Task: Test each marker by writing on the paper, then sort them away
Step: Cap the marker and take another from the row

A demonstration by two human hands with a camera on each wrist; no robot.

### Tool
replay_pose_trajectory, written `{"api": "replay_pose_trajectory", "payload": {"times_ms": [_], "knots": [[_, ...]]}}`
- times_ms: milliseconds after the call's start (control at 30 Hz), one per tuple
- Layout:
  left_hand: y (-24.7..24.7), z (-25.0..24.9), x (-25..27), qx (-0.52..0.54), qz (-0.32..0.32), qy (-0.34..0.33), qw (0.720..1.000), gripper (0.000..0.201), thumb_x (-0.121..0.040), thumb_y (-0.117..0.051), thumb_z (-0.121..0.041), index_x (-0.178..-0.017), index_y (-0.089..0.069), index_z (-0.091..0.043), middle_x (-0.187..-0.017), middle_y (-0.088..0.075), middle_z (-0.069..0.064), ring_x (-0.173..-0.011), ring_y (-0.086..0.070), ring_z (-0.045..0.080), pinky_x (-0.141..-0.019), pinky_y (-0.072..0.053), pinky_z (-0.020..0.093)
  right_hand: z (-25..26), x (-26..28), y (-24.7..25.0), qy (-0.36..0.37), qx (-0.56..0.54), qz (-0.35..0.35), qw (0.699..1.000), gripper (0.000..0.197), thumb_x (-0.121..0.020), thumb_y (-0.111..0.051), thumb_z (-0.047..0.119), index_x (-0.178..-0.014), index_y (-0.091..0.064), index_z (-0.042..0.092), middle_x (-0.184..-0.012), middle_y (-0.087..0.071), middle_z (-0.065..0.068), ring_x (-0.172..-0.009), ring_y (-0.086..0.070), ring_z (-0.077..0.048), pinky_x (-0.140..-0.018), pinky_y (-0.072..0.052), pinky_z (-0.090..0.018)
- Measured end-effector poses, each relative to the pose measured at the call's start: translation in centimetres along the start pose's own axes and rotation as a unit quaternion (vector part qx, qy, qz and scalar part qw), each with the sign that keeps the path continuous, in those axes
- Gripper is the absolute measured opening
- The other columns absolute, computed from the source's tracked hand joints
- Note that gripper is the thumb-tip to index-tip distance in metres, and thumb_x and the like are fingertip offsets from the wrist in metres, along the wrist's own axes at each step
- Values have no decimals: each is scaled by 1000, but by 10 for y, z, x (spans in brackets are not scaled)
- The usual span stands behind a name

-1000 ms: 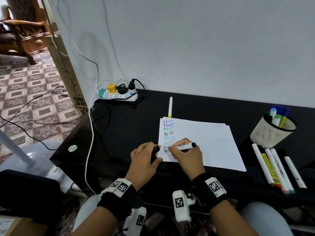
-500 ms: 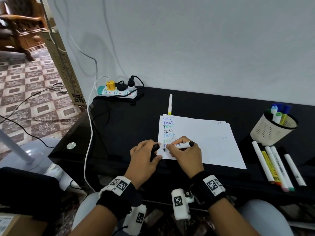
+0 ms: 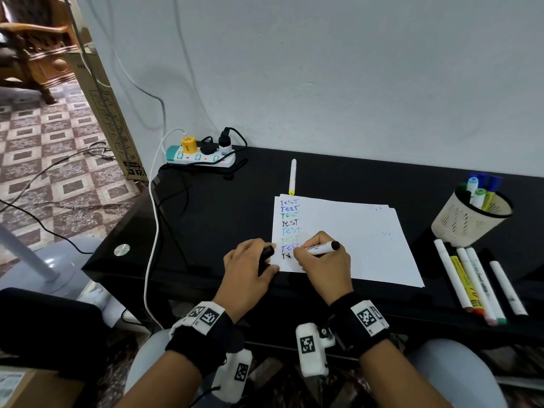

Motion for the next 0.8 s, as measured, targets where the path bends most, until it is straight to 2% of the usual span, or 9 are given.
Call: {"api": "replay_pose_trajectory", "payload": {"times_ms": [100, 267, 433, 533, 600, 733, 800], "knots": [[0, 0, 0, 2, 3, 2, 1000, 35, -89, -64, -32, -122, -55, -30, -120, -51, -20, -129, -33, -1, -104, -13, 26, 0, 0, 4, 1, 1, -31, 1000, 13, -79, -76, 21, -74, -65, 17, -71, -73, 2, -71, -71, -14, -63, -49, -22], [-1, 1, 0, 8, 4, 0, 1000, 35, -88, -65, -32, -122, -55, -31, -119, -54, -17, -130, -34, -1, -105, -14, 26, 3, 3, 6, 12, 3, -44, 999, 14, -78, -76, 15, -72, -63, 13, -70, -70, 3, -68, -62, -3, -58, -42, -8], [-2, 4, 0, 14, 5, 7, 1000, 34, -88, -66, -32, -120, -55, -32, -120, -54, -17, -131, -34, 1, -105, -13, 25, 3, 2, 5, 2, 3, -30, 1000, 14, -76, -76, 15, -70, -63, 13, -66, -67, 3, -61, -59, -2, -55, -42, -10], [-2, 4, 0, 14, 6, 7, 1000, 33, -88, -66, -32, -120, -55, -31, -114, -54, -19, -130, -33, 0, -104, -13, 25, -1, 2, 9, -11, -19, -50, 998, 12, -77, -75, 18, -72, -64, 16, -67, -70, 3, -66, -68, -12, -60, -47, -20], [-1, 2, 0, 16, 6, 5, 1000, 33, -88, -66, -30, -120, -56, -29, -109, -53, -22, -130, -32, -2, -103, -13, 24, 0, 2, 10, -10, -12, -57, 998, 12, -78, -73, 19, -73, -63, 16, -69, -71, 2, -68, -68, -15, -61, -47, -23], [0, 1, 0, 10, 5, 3, 1000, 33, -88, -66, -31, -120, -56, -29, -108, -56, -19, -129, -33, -2, -102, -14, 25, 3, 2, 8, -15, 6, -53, 998, 16, -77, -74, 18, -73, -60, 10, -61, -62, 7, -57, -57, -5, -56, -42, -17], [0, 1, 0, 14, 4, 4, 1000, 33, -88, -66, -30, -120, -56, -28, -107, -56, -20, -129, -31, -3, -102, -13, 25, 1, 1, 9, -26, 0, -54, 998, 17, -76, -73, 19, -72, -60, 10, -58, -61, 7, -54, -57, -1, -54, -42, -14]]}}
Point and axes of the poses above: each hand's wrist, its own x-axis away from the middle knuckle, its own y-axis out of the back of the hand, z = x × y, the point moved 8 cm from there along -x, towards the middle knuckle
